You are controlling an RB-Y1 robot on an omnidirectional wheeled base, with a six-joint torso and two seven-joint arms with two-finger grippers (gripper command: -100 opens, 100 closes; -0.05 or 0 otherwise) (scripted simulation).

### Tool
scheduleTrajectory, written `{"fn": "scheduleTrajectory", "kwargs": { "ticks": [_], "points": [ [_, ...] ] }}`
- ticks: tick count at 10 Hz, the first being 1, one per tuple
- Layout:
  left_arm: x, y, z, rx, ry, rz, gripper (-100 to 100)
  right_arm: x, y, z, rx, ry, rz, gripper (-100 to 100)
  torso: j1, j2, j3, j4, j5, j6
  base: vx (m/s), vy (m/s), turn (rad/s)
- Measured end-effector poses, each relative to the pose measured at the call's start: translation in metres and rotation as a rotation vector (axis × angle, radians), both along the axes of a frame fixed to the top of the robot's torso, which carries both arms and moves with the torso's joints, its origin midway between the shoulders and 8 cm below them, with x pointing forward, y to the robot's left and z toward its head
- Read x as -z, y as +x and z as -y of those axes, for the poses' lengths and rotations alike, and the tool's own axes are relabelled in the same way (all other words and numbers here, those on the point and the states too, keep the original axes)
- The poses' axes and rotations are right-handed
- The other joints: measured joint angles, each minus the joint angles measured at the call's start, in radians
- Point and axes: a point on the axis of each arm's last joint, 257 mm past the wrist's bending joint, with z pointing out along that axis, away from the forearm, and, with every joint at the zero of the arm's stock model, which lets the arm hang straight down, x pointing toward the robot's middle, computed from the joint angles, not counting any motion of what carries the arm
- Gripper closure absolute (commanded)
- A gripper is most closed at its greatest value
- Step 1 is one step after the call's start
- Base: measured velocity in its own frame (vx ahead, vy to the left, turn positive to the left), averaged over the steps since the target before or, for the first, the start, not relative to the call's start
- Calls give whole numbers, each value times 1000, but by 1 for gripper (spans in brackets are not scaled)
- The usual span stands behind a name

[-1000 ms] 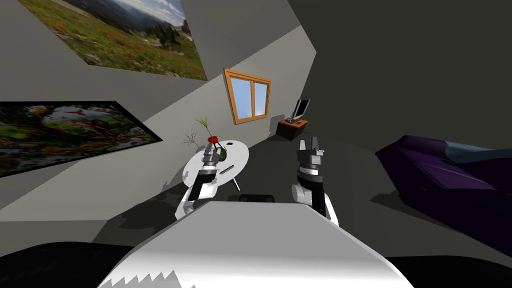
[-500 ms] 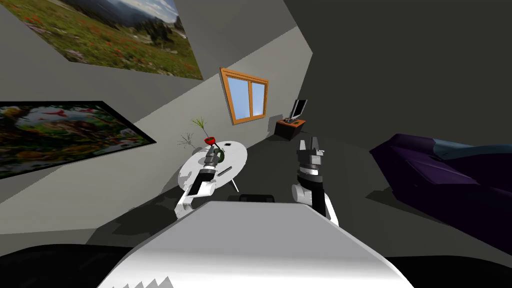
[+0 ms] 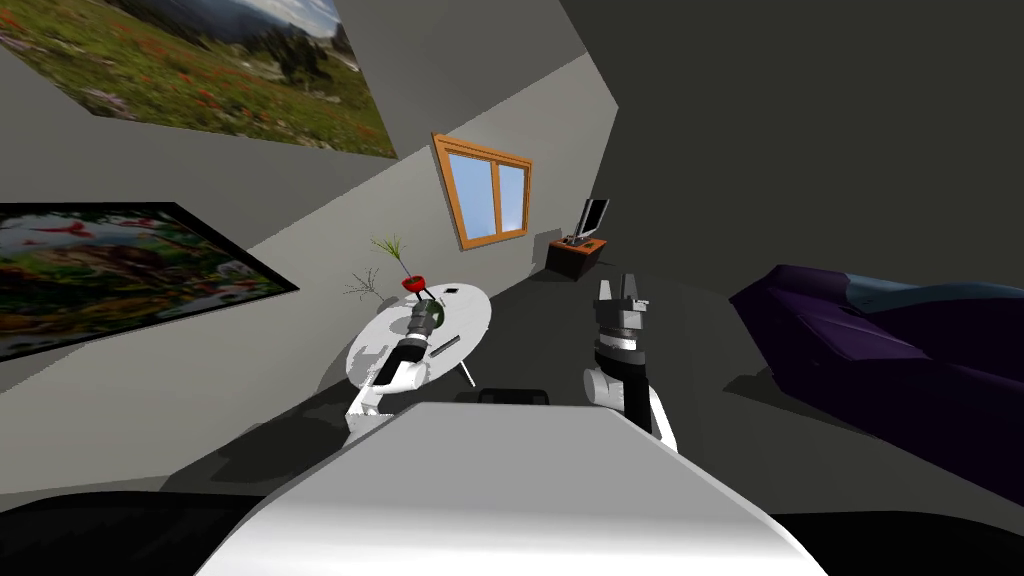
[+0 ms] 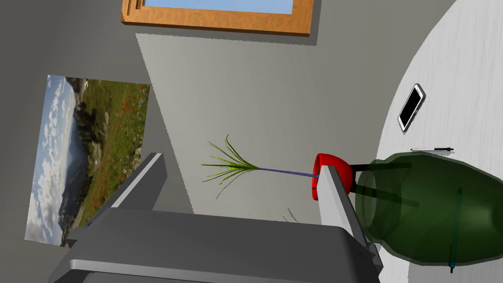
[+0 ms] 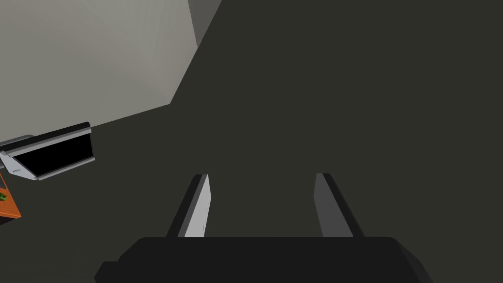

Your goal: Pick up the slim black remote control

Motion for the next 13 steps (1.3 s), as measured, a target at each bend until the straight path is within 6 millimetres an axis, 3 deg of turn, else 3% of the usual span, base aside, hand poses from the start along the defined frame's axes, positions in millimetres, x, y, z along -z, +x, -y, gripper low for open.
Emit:
{"fn": "scheduleTrajectory", "kwargs": {
  "ticks": [4,13],
  "points": [
    [37,9,-35,-43,-36,-123,-100,0,0,0,0,0,0,0,0,0,0,0,0,0,29,-15,-53],
    [125,0,-102,-147,-141,-380,-100,0,0,0,0,0,0,0,0,0,0,0,0,0,27,-10,-53]
  ]
}}
